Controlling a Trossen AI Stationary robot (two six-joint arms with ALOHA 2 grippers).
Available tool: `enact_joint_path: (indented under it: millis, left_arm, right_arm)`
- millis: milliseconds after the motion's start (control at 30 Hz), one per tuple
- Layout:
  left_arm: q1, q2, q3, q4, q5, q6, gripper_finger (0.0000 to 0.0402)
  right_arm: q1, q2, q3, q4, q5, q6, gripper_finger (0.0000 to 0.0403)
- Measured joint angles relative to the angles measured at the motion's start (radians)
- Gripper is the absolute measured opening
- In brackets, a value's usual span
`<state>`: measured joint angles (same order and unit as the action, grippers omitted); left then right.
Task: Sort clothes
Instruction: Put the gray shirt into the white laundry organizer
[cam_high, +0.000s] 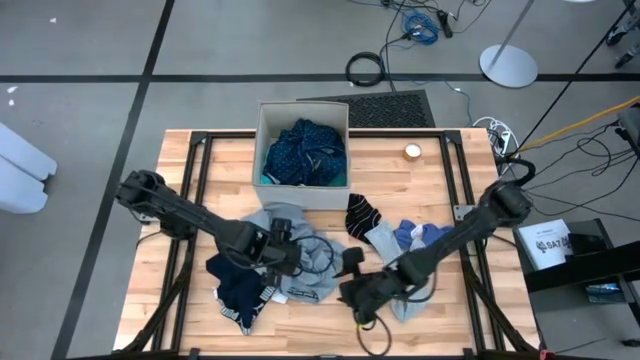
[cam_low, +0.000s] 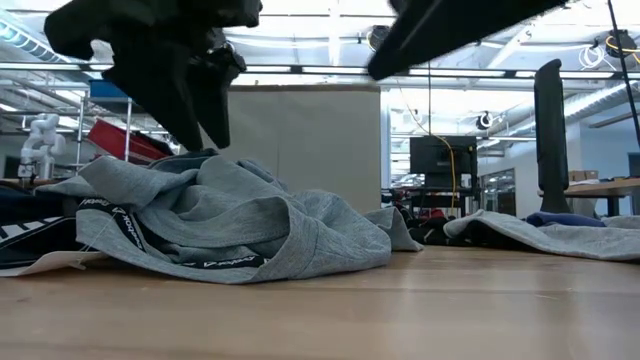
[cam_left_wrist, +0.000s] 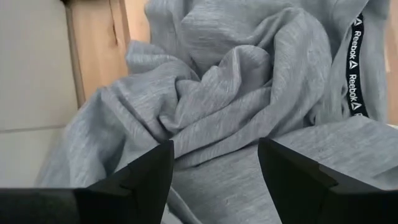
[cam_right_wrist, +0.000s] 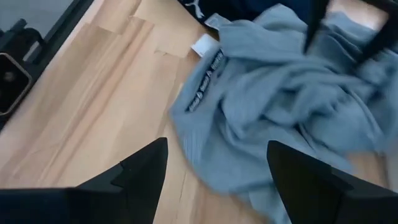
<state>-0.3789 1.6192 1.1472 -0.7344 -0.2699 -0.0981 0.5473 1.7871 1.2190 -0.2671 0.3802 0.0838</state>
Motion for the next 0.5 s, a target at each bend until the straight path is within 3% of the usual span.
enact_joint_path:
  millis: [267, 500]
  left_arm:
    - [0.001, 0.04, -0.005, 0.005, 0.037, -0.032, 0.0242]
    - [0.001, -0.049, -0.089, 0.033, 0.035, -0.097, 0.0242]
  right_arm:
    - [-0.105, 0.119, 0.0, 0.182, -0.065, -0.127, 0.0263]
    - [-0.142, 0.167, 0.0, 0.173, -0.275, -0.058, 0.0263]
